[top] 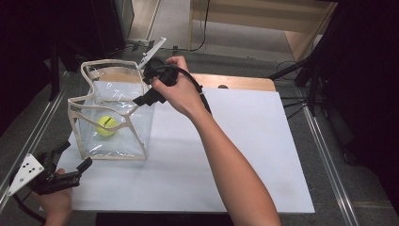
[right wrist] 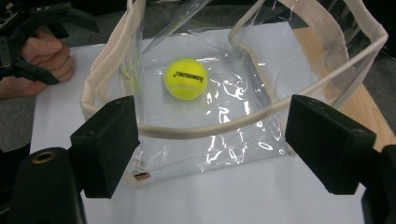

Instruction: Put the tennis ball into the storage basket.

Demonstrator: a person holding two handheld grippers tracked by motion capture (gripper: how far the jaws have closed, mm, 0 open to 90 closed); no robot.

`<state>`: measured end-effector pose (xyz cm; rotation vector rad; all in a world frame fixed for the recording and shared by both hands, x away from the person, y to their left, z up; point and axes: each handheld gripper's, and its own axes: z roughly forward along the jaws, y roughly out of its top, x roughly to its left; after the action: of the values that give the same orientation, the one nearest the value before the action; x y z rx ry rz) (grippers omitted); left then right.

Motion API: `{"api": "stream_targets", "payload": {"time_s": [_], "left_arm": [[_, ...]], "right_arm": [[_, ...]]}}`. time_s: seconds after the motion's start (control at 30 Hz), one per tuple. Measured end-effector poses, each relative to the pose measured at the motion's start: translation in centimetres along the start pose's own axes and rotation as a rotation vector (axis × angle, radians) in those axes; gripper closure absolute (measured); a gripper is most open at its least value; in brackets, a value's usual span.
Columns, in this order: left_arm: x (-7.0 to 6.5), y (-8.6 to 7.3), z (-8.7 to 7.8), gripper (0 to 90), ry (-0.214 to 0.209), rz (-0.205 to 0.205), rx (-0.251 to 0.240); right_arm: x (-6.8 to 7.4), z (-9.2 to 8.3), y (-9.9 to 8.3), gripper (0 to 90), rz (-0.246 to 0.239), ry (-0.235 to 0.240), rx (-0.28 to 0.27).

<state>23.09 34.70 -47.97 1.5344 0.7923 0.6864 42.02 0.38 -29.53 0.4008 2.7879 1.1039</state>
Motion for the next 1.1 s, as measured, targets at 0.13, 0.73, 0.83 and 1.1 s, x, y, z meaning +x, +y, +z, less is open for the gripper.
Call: {"api": "stream_targets", "payload": {"time_s": [0.13,0.73,0.83,1.1], "left_arm": [[0.0,0.0,0.0,5.3,-0.001,0.004,0.002],[0.0,0.0,0.1,5.3,0.000,0.006,0.001],[-0.1,0.0,0.1,5.3,0.000,0.005,0.002],[-0.1,0.0,0.1,5.3,-0.001,0.006,0.002]], "right_arm": [[0.1,-0.4,-0.5,16.4,0.002,-0.004,0.000],[0.2,-0.4,-2.9,10.7,0.029,-0.011,0.006],[0.2,-0.2,-3.3,10.7,0.032,-0.013,0.006],[0.6,0.4,-4.3,0.0,0.054,-0.014,0.014]]}}
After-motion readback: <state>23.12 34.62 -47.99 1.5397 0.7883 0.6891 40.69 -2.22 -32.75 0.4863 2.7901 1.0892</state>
